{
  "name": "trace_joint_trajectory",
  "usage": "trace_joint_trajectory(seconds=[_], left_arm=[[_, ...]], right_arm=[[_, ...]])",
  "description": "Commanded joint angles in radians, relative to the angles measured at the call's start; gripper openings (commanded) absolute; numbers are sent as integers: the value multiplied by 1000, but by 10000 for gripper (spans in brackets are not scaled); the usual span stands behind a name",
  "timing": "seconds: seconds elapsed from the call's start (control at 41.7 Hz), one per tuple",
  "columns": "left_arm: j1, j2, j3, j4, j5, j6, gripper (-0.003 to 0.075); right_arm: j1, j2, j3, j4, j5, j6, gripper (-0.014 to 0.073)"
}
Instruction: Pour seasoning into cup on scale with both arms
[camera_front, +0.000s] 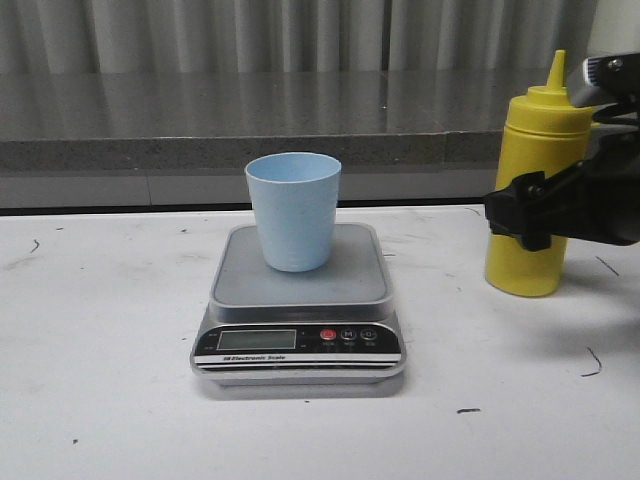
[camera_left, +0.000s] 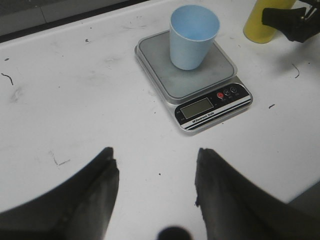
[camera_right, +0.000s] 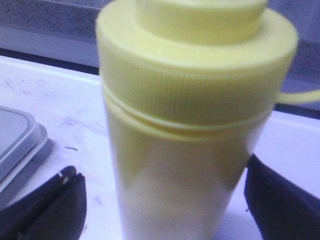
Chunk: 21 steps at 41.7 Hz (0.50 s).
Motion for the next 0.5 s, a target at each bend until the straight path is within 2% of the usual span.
trace_joint_trajectory(seconds=[0.0,0.12,0.288,0.36,0.48], left_arm=[[-6,0,-26,-1,-66,-7,356],[-6,0,-26,-1,-66,-7,356],[-6,0,-26,-1,-66,-7,356],[-6,0,-26,-1,-66,-7,356],[-6,0,-26,-1,-66,-7,356]], right_arm=[[-3,-120,21,-21,30,53,654],[-3,-261,18,-94,291,141,654],[36,-489,-91,-228,912,295,654],[84,-568,-168,-217,1240,300,654],[156,-654,-294,-166,1621,234,654]])
